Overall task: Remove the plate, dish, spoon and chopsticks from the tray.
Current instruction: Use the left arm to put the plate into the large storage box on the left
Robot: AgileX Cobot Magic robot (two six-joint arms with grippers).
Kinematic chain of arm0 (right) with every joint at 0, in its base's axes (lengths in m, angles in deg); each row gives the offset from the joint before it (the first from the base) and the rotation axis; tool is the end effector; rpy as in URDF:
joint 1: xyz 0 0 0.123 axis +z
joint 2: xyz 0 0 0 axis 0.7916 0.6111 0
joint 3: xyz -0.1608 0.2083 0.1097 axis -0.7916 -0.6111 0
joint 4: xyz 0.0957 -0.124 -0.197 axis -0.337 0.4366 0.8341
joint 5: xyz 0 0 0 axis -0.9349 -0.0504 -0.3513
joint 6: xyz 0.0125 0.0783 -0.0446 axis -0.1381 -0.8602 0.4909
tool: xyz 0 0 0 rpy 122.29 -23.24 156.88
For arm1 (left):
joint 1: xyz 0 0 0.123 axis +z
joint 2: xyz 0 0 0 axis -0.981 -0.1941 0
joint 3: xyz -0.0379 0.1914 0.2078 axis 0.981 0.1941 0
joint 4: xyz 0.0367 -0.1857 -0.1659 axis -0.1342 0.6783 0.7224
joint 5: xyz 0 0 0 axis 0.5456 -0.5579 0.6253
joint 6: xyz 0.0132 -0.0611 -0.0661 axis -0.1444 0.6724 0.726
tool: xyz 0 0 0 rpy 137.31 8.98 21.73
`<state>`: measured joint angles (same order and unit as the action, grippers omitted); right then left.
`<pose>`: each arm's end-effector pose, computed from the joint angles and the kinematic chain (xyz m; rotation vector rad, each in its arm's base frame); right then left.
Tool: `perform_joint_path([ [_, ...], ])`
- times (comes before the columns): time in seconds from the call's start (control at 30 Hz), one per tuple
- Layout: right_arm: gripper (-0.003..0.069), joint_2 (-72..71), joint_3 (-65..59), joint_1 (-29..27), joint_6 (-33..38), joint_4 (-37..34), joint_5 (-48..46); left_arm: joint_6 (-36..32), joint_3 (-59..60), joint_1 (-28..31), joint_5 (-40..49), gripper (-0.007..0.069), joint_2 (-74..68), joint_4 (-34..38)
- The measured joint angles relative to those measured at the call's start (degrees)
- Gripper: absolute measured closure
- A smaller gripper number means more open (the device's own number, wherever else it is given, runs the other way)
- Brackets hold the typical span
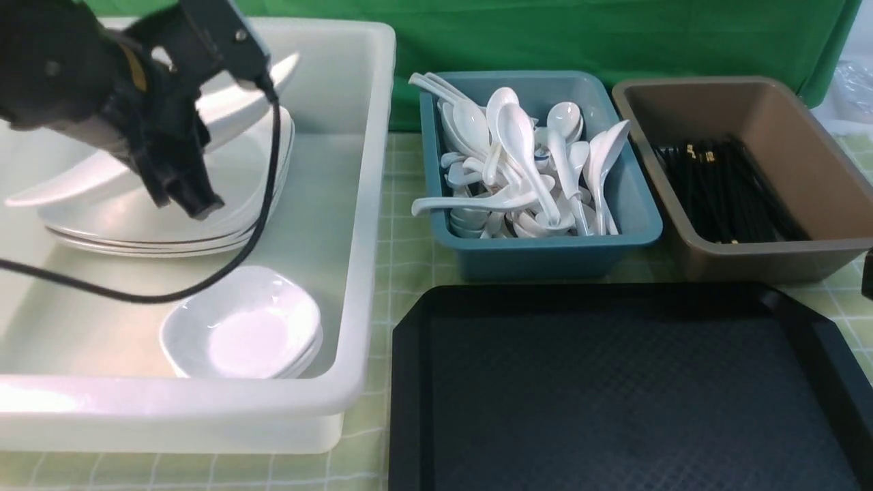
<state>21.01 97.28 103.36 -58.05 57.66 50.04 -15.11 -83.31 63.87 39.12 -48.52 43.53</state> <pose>0.0813 0.0744 0.4031 -0.6180 1.7390 0.5118 0.3283 -0.0659 0.3114 1.1021 2.2044 0.5028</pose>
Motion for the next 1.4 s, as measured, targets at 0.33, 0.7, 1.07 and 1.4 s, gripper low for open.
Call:
perform_joint_path([
  [0.33,0.0631,0.0,0.0,0.0,0.4,-0.9,-0.7,7.3,-0.1,1.8,-6.7,0.0594,-10.5,-11.2],
  [0.7,0.0631,0.0,0.0,0.0,0.4,-2.7,-0.7,11.4,-0.6,1.8,-9.4,0.0512,-16.6,-13.9],
  [1.07,0.0624,0.0,0.0,0.0,0.4,-3.3,-2.8,11.9,-0.6,0.4,-6.8,-0.0011,-12.8,-9.1],
  [1.4,0.0601,0.1,0.0,0.0,0.4,-3.3,-3.2,12.0,4.3,-7.4,-8.5,0.0123,16.9,18.4],
])
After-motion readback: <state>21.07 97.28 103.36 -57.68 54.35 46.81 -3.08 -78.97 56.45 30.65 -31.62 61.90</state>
